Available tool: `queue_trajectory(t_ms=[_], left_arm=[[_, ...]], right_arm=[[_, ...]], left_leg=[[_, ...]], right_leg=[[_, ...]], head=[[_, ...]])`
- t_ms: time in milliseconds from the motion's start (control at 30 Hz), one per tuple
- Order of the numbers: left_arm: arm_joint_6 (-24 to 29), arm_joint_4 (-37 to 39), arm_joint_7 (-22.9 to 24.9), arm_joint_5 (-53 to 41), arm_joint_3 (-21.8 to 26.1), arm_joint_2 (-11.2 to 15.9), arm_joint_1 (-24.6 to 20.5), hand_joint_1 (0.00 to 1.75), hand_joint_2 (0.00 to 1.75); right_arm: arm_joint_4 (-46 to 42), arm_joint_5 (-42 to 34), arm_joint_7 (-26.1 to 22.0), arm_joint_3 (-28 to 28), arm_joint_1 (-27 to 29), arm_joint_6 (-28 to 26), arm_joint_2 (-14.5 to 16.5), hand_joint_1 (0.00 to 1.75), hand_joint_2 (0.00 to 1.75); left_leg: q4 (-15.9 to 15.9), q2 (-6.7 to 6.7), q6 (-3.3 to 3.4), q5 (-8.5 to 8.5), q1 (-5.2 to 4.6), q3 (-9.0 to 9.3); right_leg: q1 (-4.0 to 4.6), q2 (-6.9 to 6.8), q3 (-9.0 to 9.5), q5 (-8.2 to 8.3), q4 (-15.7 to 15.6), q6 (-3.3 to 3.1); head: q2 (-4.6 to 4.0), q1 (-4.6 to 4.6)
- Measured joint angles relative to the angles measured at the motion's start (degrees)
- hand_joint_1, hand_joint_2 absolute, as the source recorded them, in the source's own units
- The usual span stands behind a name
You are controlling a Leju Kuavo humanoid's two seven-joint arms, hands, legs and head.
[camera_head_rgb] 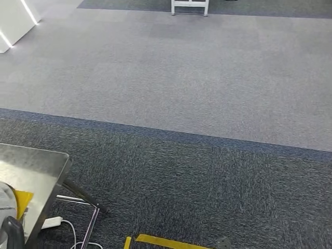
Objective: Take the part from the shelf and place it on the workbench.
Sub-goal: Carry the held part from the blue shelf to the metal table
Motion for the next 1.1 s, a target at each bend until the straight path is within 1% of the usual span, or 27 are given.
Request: queue_trajectory(t_ms=[67,100,133,200,233,267,333,367,400,433,467,500,567,600,633,667,700,733,767,800,867,900,933,967,1000,1033,1100], left_arm=[[0.02,-0.19,0.00,-0.44,-0.39,0.17,-0.10,1.75,1.75],[0.04,-0.26,0.00,-0.62,-0.61,0.22,-0.14,1.75,1.75],[0.05,-0.30,0.00,-0.77,-0.80,0.27,-0.15,1.75,1.75],[0.08,-0.37,0.00,-1.04,-1.04,0.39,-0.08,1.75,1.75],[0.09,-0.41,0.00,-1.19,-1.10,0.46,-0.06,1.75,1.75],[0.10,-0.45,0.00,-1.35,-1.21,0.53,-0.09,1.75,1.75],[0.11,-0.50,0.00,-1.75,-1.52,0.58,-0.17,1.75,1.75],[0.11,-0.51,0.00,-1.96,-1.67,0.61,-0.20,1.75,1.75],[0.11,-0.51,0.00,-2.17,-1.81,0.63,-0.20,1.75,1.75],[0.11,-0.51,0.00,-2.32,-1.94,0.67,-0.19,1.75,1.75],[0.11,-0.51,0.00,-2.44,-2.07,0.70,-0.18,1.75,1.75],[0.11,-0.51,0.00,-2.51,-2.21,0.74,-0.18,1.75,1.75],[0.11,-0.51,0.00,-2.59,-2.38,0.80,-0.20,1.75,1.75],[0.11,-0.51,0.00,-2.65,-2.43,0.84,-0.22,1.75,1.75],[0.11,-0.51,0.00,-2.73,-2.44,0.85,-0.22,1.75,1.75],[0.11,-0.51,0.00,-2.80,-2.45,0.86,-0.21,1.75,1.75],[0.11,-0.51,0.00,-2.86,-2.46,0.87,-0.18,1.75,1.75],[0.12,-0.52,0.00,-2.89,-2.46,0.88,-0.10,1.75,1.75],[0.13,-0.54,0.00,-2.91,-2.47,0.90,-0.05,1.75,1.75],[0.13,-0.55,0.00,-2.91,-2.47,0.93,-0.05,1.75,1.75],[0.13,-0.57,0.00,-2.92,-2.49,1.01,-0.13,1.75,1.75],[0.13,-0.57,0.00,-2.91,-2.49,1.03,-0.15,1.75,1.75],[0.13,-0.57,0.00,-2.91,-2.49,1.05,-0.13,1.75,1.75],[0.13,-0.57,0.00,-2.90,-2.49,1.06,-0.09,1.75,1.75],[0.13,-0.57,0.00,-2.90,-2.49,1.08,-0.07,1.75,1.75],[0.13,-0.57,0.00,-2.90,-2.49,1.10,-0.05,1.75,1.75],[0.13,-0.58,0.00,-2.91,-2.49,1.15,-0.08,1.75,1.75]], right_arm=[[0.00,0.01,-0.07,-0.04,-0.18,0.02,0.09,0.00,1.75],[0.00,0.01,-0.11,-0.07,-0.25,0.02,0.12,0.00,1.75],[0.00,0.01,-0.15,-0.10,-0.31,0.02,0.15,0.00,1.75],[-0.01,0.02,-0.17,-0.16,-0.52,0.03,0.24,0.00,1.75],[-0.02,0.04,-0.17,-0.20,-0.64,0.04,0.29,0.00,1.75],[-0.02,0.05,-0.17,-0.24,-0.75,0.05,0.32,0.00,1.75],[-0.01,0.10,-0.17,-0.29,-0.76,0.08,0.34,0.00,1.75],[0.00,0.11,-0.16,-0.31,-0.66,0.08,0.34,0.00,1.75],[0.00,0.13,-0.16,-0.32,-0.54,0.09,0.34,0.00,1.75],[0.00,0.14,-0.15,-0.33,-0.44,0.10,0.34,0.00,1.75],[0.00,0.15,-0.14,-0.33,-0.39,0.11,0.34,0.00,1.75],[0.00,0.16,-0.13,-0.34,-0.38,0.12,0.34,0.00,1.75],[0.00,0.18,-0.13,-0.34,-0.44,0.13,0.34,0.00,1.75],[0.00,0.20,-0.13,-0.35,-0.48,0.12,0.36,0.00,1.75],[0.00,0.21,-0.12,-0.36,-0.53,0.12,0.38,0.00,1.75],[0.00,0.24,-0.11,-0.36,-0.56,0.11,0.40,0.00,1.75],[0.00,0.26,-0.10,-0.37,-0.58,0.11,0.47,0.00,1.75],[0.00,0.28,-0.08,-0.38,-0.61,0.11,0.52,0.00,1.75],[0.00,0.30,-0.10,-0.41,-0.61,0.10,0.58,0.00,1.75],[0.00,0.31,-0.11,-0.45,-0.57,0.11,0.65,0.00,1.75],[0.00,0.32,-0.14,-0.54,-0.29,0.14,0.68,0.00,1.75],[0.00,0.33,-0.13,-0.60,-0.12,0.15,0.69,0.00,1.75],[0.00,0.33,-0.11,-0.68,-0.01,0.15,0.69,0.00,1.75],[0.00,0.33,-0.10,-0.75,0.00,0.15,0.69,0.00,1.75],[0.00,0.33,-0.10,-0.81,-0.05,0.15,0.70,0.00,1.75],[0.00,0.33,-0.10,-0.85,-0.10,0.15,0.70,0.00,1.75],[0.00,0.33,-0.10,-0.89,-0.18,0.15,0.71,0.00,1.75]], left_leg=[[-7.60,2.59,0.39,2.78,-0.33,3.92],[-9.68,3.47,0.71,3.37,-0.55,4.83],[-10.32,3.81,1.02,3.39,-0.79,4.92],[-10.48,2.65,1.77,3.86,-0.83,4.39],[-10.66,2.16,2.21,4.12,-0.76,4.18],[-10.87,1.63,2.72,4.42,-0.67,3.92],[-11.02,0.53,3.54,5.00,-0.71,3.21],[-11.00,-0.12,3.78,5.28,-0.86,2.80],[-10.98,-0.81,3.92,5.57,-1.03,2.45],[-10.97,-1.54,3.96,5.84,-1.20,2.16],[-10.95,-2.29,3.93,6.09,-1.34,1.96],[-10.94,-3.05,3.86,6.31,-1.45,1.81],[-10.84,-4.42,3.57,6.74,-1.56,1.53],[-10.74,-5.01,3.33,6.96,-1.59,1.35],[-10.67,-5.57,3.05,7.19,-1.59,1.16],[-10.66,-6.16,2.72,7.41,-1.61,0.97],[-10.63,-6.79,2.43,7.61,-1.57,0.81],[-10.31,-6.73,2.15,7.37,-1.59,0.56],[-9.18,-5.96,1.83,6.37,-1.60,0.02],[-6.84,-4.67,1.47,4.63,-1.53,-0.92],[0.62,-1.89,0.67,-0.01,-1.17,-3.69],[4.07,-1.25,0.32,-1.55,-0.86,-4.85],[5.86,-0.91,0.02,-1.94,-0.53,-5.22],[5.45,-0.64,-0.22,-1.19,-0.21,-4.58],[2.80,-0.24,-0.39,0.47,0.05,-2.88],[-1.36,0.62,-0.44,2.36,0.20,-0.50],[-8.04,2.86,0.08,4.21,-0.18,3.36]], right_leg=[[0.23,-1.09,0.10,-0.08,0.07,0.35],[0.36,-1.58,0.10,-0.09,0.13,0.60],[0.49,-2.05,0.07,-0.04,0.16,0.91],[0.40,-2.62,0.01,-0.08,0.17,1.59],[0.33,-1.76,-0.24,-0.61,0.53,1.92],[0.26,-0.31,-0.84,-1.82,1.80,2.17],[0.28,2.93,-3.53,-5.86,8.05,2.26],[0.32,3.61,-5.20,-7.84,12.13,2.15],[0.38,3.82,-6.53,-8.98,15.38,2.01],[0.46,3.87,-7.01,-8.98,16.79,1.81],[0.55,3.97,-6.33,-7.82,15.76,1.55],[0.63,4.39,-4.53,-5.91,12.53,1.23],[0.73,6.70,0.20,-2.82,4.05,0.59],[0.73,7.78,1.74,-2.20,1.10,0.52],[0.76,8.43,2.43,-2.18,-0.38,0.52],[0.79,8.32,2.54,-2.24,-0.77,0.58],[0.68,7.61,2.32,-2.17,-1.02,0.43],[0.58,6.88,2.26,-2.03,-1.20,0.14],[0.44,6.05,2.23,-1.84,-1.37,-0.20],[0.30,5.13,2.17,-1.64,-1.51,-0.48],[0.38,3.30,2.13,-1.55,-1.51,-0.70],[0.41,2.36,2.13,-1.58,-1.49,-0.69],[0.41,1.45,2.15,-1.64,-1.46,-0.63],[0.38,0.61,2.22,-1.74,-1.44,-0.49],[0.35,-0.15,2.41,-1.90,-1.42,-0.28],[0.33,-0.83,2.77,-2.12,-1.42,0.03],[0.42,-2.00,3.29,-2.56,-1.40,0.69]], head=[[0.00,0.03],[0.00,0.06],[0.00,0.08],[0.00,0.08],[0.00,0.11],[0.00,0.18],[0.00,0.37],[0.00,0.41],[0.00,0.43],[0.00,0.42],[0.00,0.41],[0.00,0.41],[0.00,0.38],[0.00,0.41],[0.00,0.44],[0.00,0.48],[0.00,0.57],[0.00,0.54],[0.00,0.41],[0.00,0.28],[0.00,0.05],[0.00,0.06],[0.00,0.06],[0.00,0.05],[0.00,0.05],[0.00,0.03],[0.00,0.08]])
